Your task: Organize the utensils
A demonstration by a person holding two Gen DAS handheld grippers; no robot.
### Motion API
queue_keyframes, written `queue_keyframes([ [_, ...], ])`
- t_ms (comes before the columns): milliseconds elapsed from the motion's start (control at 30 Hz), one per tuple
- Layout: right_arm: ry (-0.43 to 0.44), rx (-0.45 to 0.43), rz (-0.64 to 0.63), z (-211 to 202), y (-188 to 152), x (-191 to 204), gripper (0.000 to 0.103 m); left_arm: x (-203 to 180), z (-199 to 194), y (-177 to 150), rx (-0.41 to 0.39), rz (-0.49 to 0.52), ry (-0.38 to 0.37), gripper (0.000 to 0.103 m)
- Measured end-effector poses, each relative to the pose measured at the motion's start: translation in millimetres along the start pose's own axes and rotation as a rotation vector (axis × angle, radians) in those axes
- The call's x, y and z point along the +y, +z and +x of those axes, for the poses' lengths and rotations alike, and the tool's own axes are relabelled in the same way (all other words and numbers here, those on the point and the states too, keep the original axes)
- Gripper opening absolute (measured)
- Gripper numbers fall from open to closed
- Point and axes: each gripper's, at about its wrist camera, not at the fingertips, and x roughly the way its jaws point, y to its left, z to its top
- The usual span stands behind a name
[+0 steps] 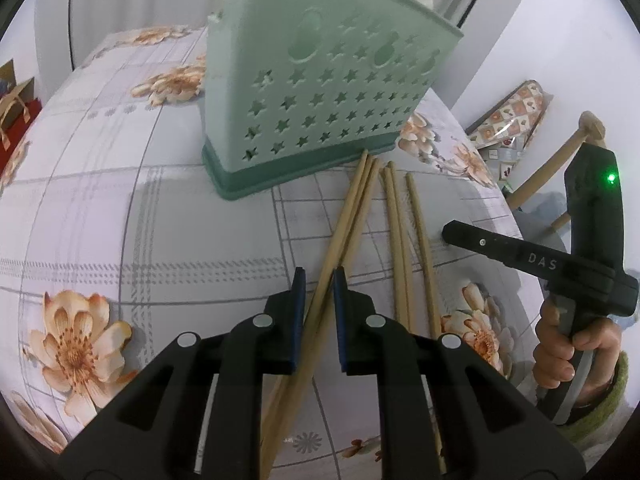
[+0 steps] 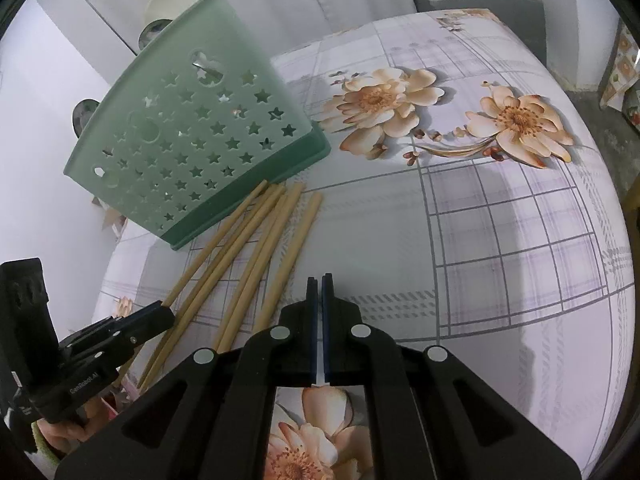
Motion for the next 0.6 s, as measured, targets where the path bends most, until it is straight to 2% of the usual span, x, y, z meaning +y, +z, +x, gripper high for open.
queue_keyframes([
  [167,0.021,0.006,0.019,-1,-2,-2,0.005,-7,1,7,-0.016,0.066,0.04,0.012],
  [267,0.022,0.007,0.018,-2,-3,-1,0.007,-10,3,10,-0.029,0.124,0.094,0.012],
  [367,0.025,0.007,0.012,-3,-3,1,0.012,-14,8,13,-0.02,0.186,0.134,0.013],
  [433,0.024,0.007,0.007,-4,-4,3,0.016,-14,10,13,-0.006,0.213,0.142,0.013],
  [600,0.036,0.014,-0.005,-4,-5,10,0.017,-18,13,10,0.003,0.27,0.156,0.014],
])
